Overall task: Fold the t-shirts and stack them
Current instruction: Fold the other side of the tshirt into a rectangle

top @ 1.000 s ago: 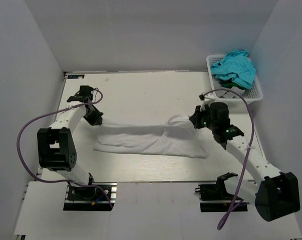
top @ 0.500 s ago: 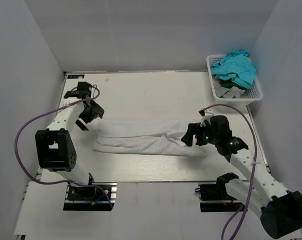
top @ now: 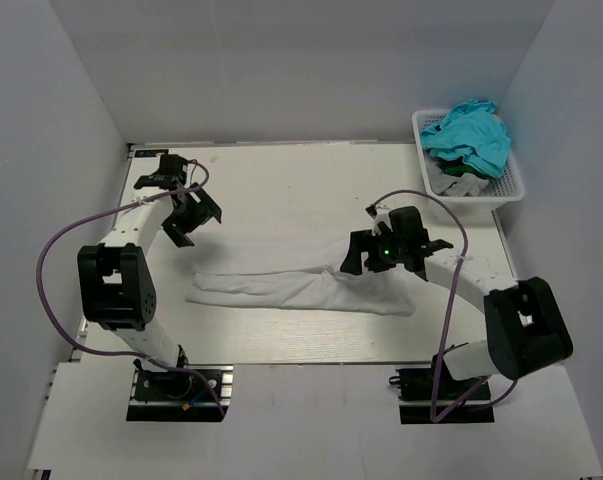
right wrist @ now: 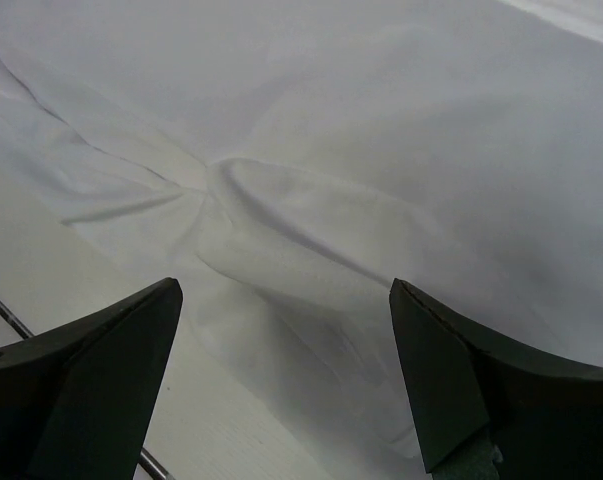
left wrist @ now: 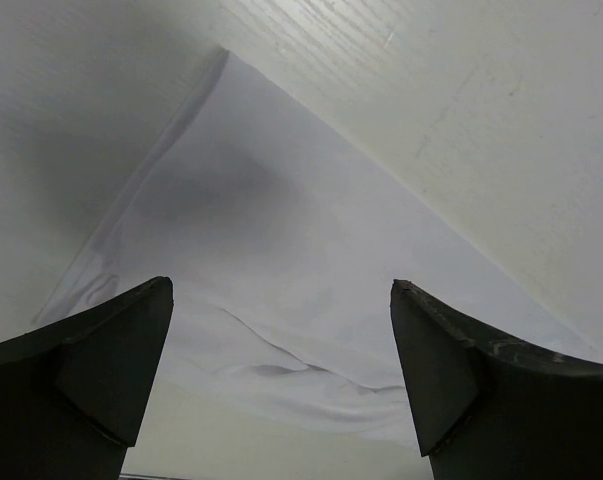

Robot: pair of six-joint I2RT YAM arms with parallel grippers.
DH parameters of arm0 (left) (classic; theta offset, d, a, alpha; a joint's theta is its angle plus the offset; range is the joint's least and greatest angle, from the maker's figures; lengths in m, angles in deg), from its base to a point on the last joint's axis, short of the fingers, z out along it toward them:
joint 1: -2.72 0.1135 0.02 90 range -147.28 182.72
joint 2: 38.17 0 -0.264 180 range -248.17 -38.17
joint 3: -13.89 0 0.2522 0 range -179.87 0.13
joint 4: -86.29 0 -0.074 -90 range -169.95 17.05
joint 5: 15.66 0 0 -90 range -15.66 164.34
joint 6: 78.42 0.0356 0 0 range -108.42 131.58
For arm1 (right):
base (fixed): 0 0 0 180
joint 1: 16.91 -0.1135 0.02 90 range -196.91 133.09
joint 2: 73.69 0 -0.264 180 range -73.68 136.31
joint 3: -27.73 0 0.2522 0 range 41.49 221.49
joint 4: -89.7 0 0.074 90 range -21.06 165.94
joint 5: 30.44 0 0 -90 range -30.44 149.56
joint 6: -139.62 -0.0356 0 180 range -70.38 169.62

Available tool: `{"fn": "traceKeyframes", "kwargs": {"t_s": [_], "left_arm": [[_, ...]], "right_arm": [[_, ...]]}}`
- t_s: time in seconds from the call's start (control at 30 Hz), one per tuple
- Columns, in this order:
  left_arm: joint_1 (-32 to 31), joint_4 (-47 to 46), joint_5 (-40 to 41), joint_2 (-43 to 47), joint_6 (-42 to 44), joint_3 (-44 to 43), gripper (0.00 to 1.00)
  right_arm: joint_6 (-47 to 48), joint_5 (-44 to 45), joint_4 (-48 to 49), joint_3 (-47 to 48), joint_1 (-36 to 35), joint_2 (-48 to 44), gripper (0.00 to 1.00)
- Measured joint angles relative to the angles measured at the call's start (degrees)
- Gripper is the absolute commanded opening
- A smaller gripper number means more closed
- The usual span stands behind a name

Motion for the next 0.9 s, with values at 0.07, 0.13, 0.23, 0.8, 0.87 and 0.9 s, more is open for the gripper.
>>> {"fn": "traceKeyframes", "kwargs": {"t_s": [0.07,0.13,0.23,0.8,0.87,0.9], "left_arm": [[0.0,-0.81,-1.05,-0.61,0.42,1.42,1.0],[0.0,-1.22,-1.7,-0.61,0.63,2.97,1.0],[0.0,-1.84,-2.19,-0.61,0.83,4.24,1.0],[0.0,-3.69,-2.58,-0.59,1.53,4.55,1.0],[0.0,-3.69,-2.75,-0.57,1.77,4.55,1.0],[0.0,-3.72,-3.02,-0.55,1.9,4.55,1.0]], "right_arm": [[1.05,-0.85,-0.61,0.37,-0.57,2.49,0.9],[2.43,-2.6,-2.75,0.96,-1.38,3.26,0.9],[4.2,-7.32,-6.49,1.46,-3.17,2.4,0.9],[5.95,-10.27,-20.04,11.76,-7.85,-6.97,0.9],[4.61,-5.46,-18.47,13.44,-7.65,-7.37,0.9],[3.78,-3.1,-18.01,13.97,-7.5,-6.88,0.9]]}}
